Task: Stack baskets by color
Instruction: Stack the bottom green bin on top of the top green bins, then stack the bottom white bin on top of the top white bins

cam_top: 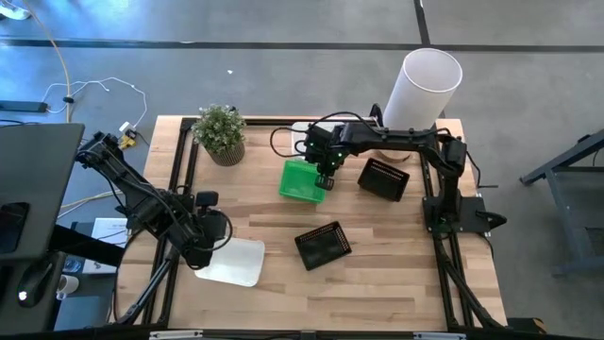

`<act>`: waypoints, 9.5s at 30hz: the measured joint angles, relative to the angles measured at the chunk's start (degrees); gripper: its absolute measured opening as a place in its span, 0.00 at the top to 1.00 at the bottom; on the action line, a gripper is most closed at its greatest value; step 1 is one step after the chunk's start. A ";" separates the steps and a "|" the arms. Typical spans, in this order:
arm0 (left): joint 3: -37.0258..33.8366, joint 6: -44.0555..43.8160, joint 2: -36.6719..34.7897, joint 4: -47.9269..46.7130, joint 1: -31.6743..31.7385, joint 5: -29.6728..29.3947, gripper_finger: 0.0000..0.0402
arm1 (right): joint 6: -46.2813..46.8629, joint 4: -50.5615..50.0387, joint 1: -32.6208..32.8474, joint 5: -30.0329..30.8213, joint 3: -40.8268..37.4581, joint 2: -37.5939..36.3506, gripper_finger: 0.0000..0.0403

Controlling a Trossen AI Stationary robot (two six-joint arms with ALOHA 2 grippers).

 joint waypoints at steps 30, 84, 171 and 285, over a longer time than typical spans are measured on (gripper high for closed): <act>0.00 1.84 0.02 0.00 -0.02 0.04 0.66 | 0.70 -0.03 0.28 3.27 0.02 0.00 0.97; 0.00 1.26 0.02 0.00 0.00 1.55 0.66 | -0.20 -21.53 5.64 5.91 19.57 1.29 0.68; 0.00 20.45 33.67 8.64 19.45 22.99 0.85 | 6.08 -40.55 11.95 11.65 45.59 -1.81 0.68; 0.09 -20.24 22.12 13.53 8.09 -30.62 1.00 | 58.92 -25.09 40.14 42.33 45.59 22.38 0.50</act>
